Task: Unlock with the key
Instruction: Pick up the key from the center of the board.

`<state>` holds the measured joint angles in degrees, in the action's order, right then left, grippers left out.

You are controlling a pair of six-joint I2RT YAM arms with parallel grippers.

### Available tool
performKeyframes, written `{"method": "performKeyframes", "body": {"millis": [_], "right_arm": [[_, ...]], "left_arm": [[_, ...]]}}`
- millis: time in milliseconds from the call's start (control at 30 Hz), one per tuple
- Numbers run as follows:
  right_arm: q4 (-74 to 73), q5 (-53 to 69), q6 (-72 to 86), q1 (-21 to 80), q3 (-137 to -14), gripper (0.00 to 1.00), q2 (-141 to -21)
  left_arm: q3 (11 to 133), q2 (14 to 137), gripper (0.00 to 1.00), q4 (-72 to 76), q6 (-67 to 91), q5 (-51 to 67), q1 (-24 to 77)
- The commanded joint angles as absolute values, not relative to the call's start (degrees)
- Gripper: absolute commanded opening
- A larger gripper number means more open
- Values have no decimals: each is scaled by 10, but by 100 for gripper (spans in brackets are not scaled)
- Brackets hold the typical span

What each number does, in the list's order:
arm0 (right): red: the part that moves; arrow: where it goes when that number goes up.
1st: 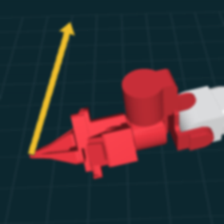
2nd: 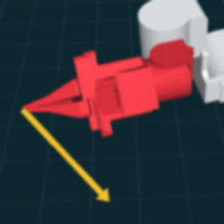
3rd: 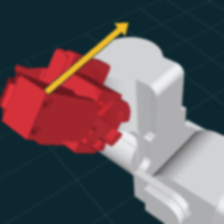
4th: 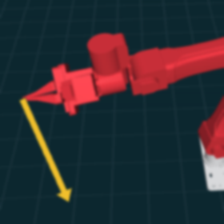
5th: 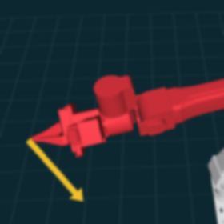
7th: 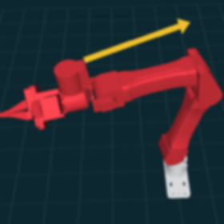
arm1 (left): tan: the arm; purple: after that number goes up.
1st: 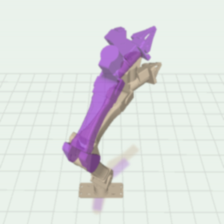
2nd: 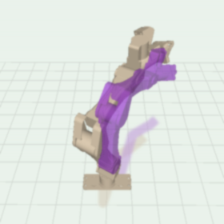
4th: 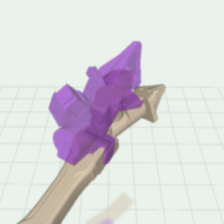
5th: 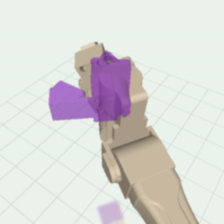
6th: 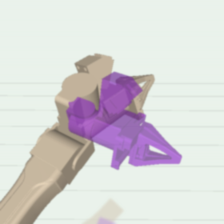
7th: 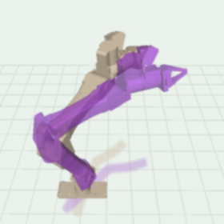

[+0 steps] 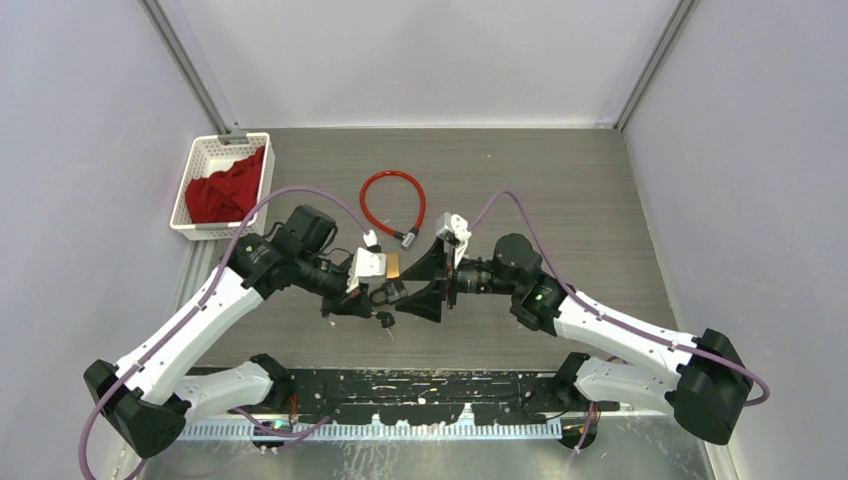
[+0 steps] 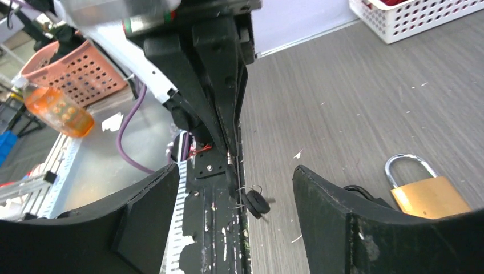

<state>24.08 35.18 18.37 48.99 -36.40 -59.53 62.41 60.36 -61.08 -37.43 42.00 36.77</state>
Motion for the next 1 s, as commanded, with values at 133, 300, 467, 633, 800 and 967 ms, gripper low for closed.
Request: {"method": "performKeyframes", "body": {"millis": [133, 300, 467, 633, 800, 967], "right_arm": [[295, 390, 168, 524, -358, 70, -613], [315, 411, 187, 533, -357, 56, -635], [328, 418, 203, 546, -356, 56, -648], [337, 404, 208, 555, -352, 49, -657], [348, 394, 215, 555, -350, 21, -656], [328, 383, 218, 555, -350, 1, -654]], "left_arm": [[660, 602, 0, -596, -209, 517, 368], [670, 608, 0, -613, -203, 530, 368], [681, 619, 0, -623, -195, 534, 368], [684, 620, 0, -626, -183, 543, 368], [688, 620, 0, -624, -167, 541, 367], [690, 616, 0, -618, -154, 546, 365]]}}
